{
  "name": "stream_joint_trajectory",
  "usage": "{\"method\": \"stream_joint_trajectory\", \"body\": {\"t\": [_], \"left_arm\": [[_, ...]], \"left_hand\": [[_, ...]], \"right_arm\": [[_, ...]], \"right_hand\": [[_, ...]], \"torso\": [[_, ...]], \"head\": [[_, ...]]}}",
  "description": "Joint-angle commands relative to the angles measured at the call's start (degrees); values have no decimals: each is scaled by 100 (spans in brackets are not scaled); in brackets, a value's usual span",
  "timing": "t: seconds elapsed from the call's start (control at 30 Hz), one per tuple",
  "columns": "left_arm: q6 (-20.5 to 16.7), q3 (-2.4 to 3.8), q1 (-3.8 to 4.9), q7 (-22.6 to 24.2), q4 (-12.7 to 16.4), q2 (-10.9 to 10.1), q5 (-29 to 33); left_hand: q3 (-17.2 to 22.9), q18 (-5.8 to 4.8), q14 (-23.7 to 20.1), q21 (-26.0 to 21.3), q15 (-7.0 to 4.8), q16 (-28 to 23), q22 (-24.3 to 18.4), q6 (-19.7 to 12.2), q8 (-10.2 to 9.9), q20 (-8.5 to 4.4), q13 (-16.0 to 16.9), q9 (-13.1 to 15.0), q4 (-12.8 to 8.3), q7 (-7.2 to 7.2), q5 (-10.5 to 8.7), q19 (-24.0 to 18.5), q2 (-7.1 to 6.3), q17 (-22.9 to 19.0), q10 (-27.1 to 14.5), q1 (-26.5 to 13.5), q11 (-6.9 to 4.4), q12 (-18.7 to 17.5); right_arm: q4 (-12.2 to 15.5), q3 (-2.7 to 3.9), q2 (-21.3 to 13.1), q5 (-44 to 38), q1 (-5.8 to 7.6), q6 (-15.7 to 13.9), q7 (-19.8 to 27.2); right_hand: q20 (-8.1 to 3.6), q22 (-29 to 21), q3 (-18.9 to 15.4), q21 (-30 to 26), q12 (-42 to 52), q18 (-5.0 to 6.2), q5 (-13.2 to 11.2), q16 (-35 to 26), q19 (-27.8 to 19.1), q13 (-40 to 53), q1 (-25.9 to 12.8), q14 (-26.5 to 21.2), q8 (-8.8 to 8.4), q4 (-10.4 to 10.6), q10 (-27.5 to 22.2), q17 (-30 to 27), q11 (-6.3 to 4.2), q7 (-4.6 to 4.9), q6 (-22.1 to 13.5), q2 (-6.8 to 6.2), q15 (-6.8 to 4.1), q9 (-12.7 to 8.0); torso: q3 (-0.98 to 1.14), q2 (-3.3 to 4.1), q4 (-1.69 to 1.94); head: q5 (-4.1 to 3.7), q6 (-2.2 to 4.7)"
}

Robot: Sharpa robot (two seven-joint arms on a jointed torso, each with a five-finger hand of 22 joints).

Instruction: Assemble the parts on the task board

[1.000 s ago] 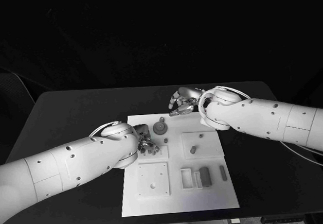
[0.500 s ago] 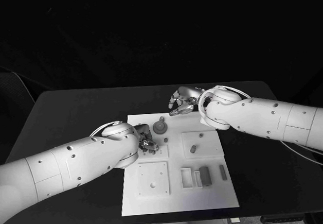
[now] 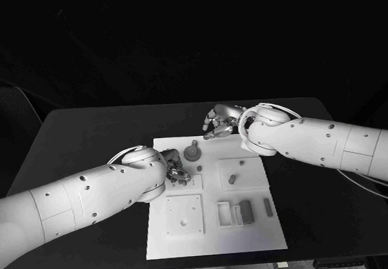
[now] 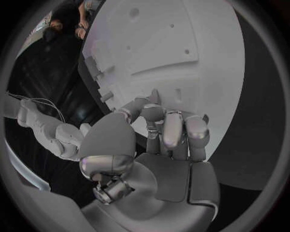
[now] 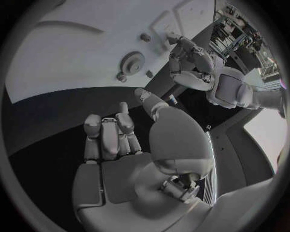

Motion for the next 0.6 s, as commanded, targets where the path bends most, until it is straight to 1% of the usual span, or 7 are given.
{"method": "stream_joint_trajectory", "body": {"t": [0.03,0.3,0.6], "left_arm": [[-2,2,-2,74,16,-3,49],[16,3,-2,98,59,-22,176],[101,3,-3,89,168,-68,318]], "left_hand": [[-20,162,368,427,-21,28,9,-37,19,12,10,8,-1,2,-26,4,4,-6,468,-42,-23,21],[-94,169,351,436,-21,47,13,-68,57,14,13,20,-9,2,-90,-8,-38,-15,445,-100,-23,40],[-110,171,347,437,-21,51,13,-73,67,15,14,24,-10,2,-106,-11,-44,-17,441,-113,-23,45]], "right_arm": [[8,3,0,-55,0,91,14],[11,3,-1,-55,-1,98,14],[9,3,-5,-55,-1,107,16]], "right_hand": [[-1,-6,30,-12,-13,80,25,2,-43,-8,-9,-3,25,4,8,8,-24,86,58,65,-20,5],[-1,-6,30,-11,-13,80,27,4,-43,-8,-11,-2,25,6,8,9,-24,86,58,66,-20,5],[-1,-6,31,-11,-12,79,29,13,-42,-8,-13,21,25,7,9,31,-24,86,58,67,-20,4]], "torso": [[2,1,0],[1,-1,0],[-1,0,0]], "head": [[-5,-1],[-5,0],[-7,-13]]}}
